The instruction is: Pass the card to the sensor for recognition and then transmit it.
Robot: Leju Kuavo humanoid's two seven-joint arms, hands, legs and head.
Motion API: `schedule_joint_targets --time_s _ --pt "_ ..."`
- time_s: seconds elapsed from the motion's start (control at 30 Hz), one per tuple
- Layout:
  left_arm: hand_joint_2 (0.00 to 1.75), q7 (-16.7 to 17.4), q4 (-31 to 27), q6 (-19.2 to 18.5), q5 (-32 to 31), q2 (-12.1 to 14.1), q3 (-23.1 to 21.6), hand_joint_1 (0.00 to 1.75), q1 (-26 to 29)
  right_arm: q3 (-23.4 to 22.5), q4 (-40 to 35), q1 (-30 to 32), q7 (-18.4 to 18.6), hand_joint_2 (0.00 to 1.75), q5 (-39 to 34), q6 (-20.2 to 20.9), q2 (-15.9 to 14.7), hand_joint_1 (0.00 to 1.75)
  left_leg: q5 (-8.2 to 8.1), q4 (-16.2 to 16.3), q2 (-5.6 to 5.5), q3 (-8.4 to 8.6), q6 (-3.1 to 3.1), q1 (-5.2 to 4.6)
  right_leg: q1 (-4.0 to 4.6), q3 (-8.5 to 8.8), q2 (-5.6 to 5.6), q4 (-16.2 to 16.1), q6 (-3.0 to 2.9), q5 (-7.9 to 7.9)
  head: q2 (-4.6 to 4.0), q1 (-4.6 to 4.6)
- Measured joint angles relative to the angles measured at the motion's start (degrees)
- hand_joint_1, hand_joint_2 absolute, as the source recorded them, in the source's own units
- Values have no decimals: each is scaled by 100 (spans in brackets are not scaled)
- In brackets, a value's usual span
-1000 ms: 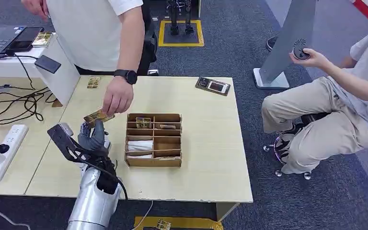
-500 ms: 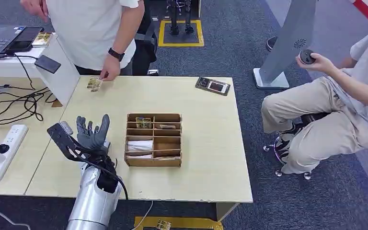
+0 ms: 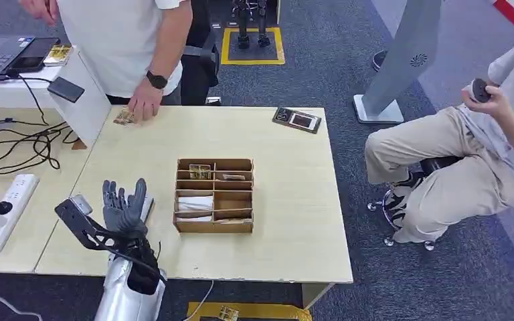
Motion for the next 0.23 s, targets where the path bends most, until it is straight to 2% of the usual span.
schedule_joint_targets --time_s 0.23 --pt "175 -411 -885 4 -324 7 -120 0 637 -201 0 66 11 0 0 -70 -22 0 0 -1 3 2 0 0 0 1 2 0 0 0 0 0"
